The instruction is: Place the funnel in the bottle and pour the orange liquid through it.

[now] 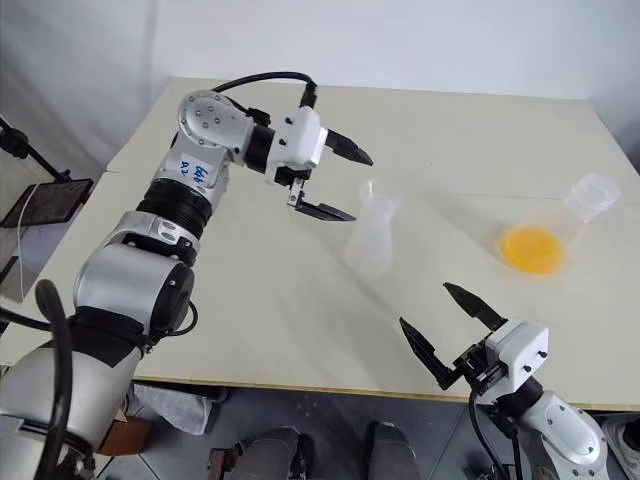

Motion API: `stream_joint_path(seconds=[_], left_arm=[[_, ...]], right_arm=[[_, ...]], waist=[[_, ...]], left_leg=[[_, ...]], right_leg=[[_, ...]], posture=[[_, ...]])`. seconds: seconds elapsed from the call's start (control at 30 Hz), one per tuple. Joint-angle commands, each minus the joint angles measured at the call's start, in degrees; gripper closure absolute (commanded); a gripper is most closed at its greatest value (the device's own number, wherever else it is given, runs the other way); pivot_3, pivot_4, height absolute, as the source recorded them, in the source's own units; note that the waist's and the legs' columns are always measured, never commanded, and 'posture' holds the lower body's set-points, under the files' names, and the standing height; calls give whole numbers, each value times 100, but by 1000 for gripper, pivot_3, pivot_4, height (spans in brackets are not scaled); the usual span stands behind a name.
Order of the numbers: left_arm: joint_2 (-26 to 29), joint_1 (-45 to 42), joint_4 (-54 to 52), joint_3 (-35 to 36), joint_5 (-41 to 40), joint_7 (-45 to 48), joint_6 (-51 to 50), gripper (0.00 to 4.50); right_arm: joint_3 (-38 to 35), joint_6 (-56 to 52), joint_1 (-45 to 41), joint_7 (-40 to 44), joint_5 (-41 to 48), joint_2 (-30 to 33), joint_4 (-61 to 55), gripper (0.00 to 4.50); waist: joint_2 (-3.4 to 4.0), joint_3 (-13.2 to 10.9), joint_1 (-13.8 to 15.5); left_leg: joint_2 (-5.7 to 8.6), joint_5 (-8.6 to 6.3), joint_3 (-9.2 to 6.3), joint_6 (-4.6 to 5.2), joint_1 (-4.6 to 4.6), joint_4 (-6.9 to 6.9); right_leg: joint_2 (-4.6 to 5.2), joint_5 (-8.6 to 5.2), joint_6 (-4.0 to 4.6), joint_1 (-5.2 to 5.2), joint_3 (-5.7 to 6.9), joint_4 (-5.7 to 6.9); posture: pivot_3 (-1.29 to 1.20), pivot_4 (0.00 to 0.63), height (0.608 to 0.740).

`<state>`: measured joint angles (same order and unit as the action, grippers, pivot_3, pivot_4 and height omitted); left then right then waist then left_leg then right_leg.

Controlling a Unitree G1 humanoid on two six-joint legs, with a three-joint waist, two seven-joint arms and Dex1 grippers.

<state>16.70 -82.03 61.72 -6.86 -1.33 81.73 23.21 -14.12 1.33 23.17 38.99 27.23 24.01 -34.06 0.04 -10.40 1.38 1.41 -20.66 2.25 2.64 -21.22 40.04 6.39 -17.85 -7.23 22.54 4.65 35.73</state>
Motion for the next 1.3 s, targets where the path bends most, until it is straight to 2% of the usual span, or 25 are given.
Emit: stream_joint_path(seconds=[0.03,0.1,0.2,0.43,0.57,0.73,0.9,1.03,1.3], left_arm=[[326,604,-418,582,-712,258,-580,24],[497,1006,-681,828,-1014,391,-808,24],[907,2096,-1540,1132,-1422,522,-1158,24],[1088,4241,-4062,1394,-1948,-494,-2229,24],[1163,5198,-5094,1370,-2144,-804,-2690,24],[1128,5332,-5469,1320,-2209,-1131,-2885,24],[1067,5162,-5640,1299,-2339,-1361,-2924,24],[1143,5184,-5945,1275,-2531,-1432,-3244,24],[1143,5348,-6215,1252,-2567,-1642,-3336,24]], right_arm=[[-430,233,149,-227,96,-132,-80,0],[-599,186,279,-264,307,-195,-102,0],[-963,528,516,-526,45,-448,-24,0],[-1876,1057,1016,-1338,-92,-1288,230,0],[-2065,1151,1317,-1569,-45,-1623,355,0],[-2063,985,1116,-1699,4,-1405,474,0],[-2175,185,102,-1702,319,-363,979,0],[-2171,-617,-944,-2100,394,277,1406,0],[-1994,-1484,-2343,-2623,138,722,2225,0]], waist=[[4,2,-4],[7,4,-35],[7,4,-55],[9,5,32],[13,7,-20],[19,11,-38],[29,17,-94],[30,18,-129],[30,18,-131]], left_leg=[[-1,0,-1,0,0,-1],[-2,0,-1,0,5,-1],[-9,-1,-7,-2,4,-1],[6,-1,-45,-3,1,9],[9,-4,-48,-7,5,-3],[-7,0,-25,-14,19,-2],[-5,0,-13,-13,24,-2],[-15,1,-15,-17,21,-6],[-8,3,-12,-15,16,-1]], right_leg=[[0,0,0,0,0,0],[1,0,0,2,-4,7],[0,0,1,5,-1,14],[26,0,1,-12,-36,15],[29,0,1,-12,-60,12],[24,-2,6,-12,-86,11],[25,-2,6,-9,-101,14],[21,-7,14,-4,-94,17],[18,-6,13,-5,-92,16]], posture=[[0,150,740],[0,150,740],[0,150,740],[0,150,740],[0,150,740],[0,150,740],[0,150,740],[0,150,740],[0,150,740]])
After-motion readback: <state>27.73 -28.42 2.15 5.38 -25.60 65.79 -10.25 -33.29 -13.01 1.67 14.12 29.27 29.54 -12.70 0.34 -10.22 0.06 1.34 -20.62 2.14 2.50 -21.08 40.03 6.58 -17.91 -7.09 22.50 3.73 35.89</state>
